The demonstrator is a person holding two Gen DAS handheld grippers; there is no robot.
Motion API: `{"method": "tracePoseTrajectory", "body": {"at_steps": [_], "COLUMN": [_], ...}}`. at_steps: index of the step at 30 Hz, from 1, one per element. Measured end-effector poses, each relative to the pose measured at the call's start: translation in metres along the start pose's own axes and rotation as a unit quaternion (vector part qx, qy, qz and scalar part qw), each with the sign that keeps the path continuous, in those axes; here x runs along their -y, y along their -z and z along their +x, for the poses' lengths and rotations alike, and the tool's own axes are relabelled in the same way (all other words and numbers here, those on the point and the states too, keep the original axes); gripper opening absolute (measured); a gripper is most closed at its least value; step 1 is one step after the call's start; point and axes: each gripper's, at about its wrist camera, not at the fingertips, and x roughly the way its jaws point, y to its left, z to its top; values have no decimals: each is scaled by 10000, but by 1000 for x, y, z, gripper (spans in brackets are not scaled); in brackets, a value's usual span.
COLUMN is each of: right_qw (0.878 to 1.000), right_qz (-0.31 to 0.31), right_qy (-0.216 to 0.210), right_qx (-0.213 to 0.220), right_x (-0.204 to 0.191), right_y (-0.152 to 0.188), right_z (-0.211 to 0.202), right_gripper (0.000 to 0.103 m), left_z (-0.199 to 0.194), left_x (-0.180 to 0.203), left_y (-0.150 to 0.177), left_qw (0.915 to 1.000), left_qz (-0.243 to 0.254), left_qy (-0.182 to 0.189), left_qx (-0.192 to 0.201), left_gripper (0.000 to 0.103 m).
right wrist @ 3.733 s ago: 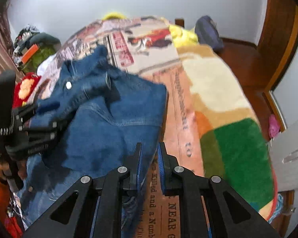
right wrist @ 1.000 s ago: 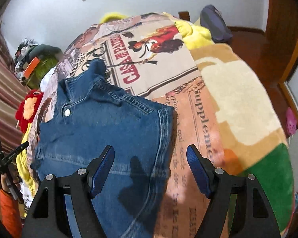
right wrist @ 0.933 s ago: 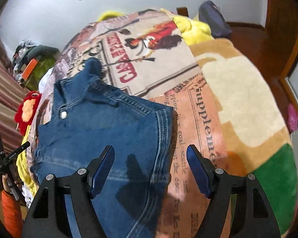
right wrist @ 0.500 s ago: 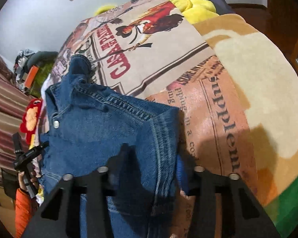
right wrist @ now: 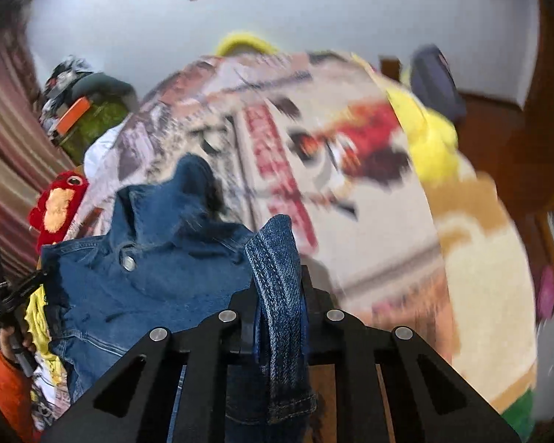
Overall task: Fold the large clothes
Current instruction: 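Fold the jacket edge inward with the right gripper while the left gripper holds the cuff, then release the jacket edges and open both grippers above the jacket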
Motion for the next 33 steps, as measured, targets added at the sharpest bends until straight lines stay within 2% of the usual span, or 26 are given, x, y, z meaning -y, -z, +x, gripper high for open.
{"method": "tracePoseTrajectory", "body": {"at_steps": [5, 9, 16, 18, 20, 21, 23, 24, 25, 26, 33], "right_qw": [9977, 9970, 9943, 9945, 9966, 9972, 9980, 9972, 9958, 9952, 9977], "right_qz": [-589, -695, -797, -749, -562, -483, -311, -278, -290, -313, -81], "right_qy": [103, 184, 693, 687, 466, 400, 367, 603, 817, 899, 645], "right_qx": [315, 302, -118, -242, -385, -414, -402, -351, -293, -241, -199], "right_x": [-44, -60, -44, -33, -18, -13, -3, 2, 4, 6, 7], "right_y": [-33, -51, -39, -33, -27, -26, -23, -22, -21, -20, -15], "right_z": [4, 29, 91, 101, 110, 111, 112, 110, 109, 108, 78], "right_gripper": [13, 13, 13, 14, 16, 20, 41, 66, 78, 79, 79], "left_z": [-19, 3, 54, 65, 74, 78, 84, 86, 87, 88, 73], "left_x": [-10, -21, -52, -53, -52, -50, -48, -47, -47, -47, -45], "left_y": [-11, -16, -6, -4, -2, -1, 0, 1, 2, 2, 1], "left_qw": [9995, 9985, 9972, 9969, 9967, 9965, 9962, 9960, 9959, 9959, 9950], "left_qz": [-10, -11, -430, -473, -419, -372, -306, -287, -278, -286, -335], "left_qy": [-222, -542, -506, -472, -519, -559, -626, -650, -664, -663, -722], "left_qx": [212, 99, -353, -425, -472, -493, -532, -536, -540, -548, -598], "left_gripper": [8, 8, 8, 8, 9, 10, 11, 12, 13, 13, 14]}}
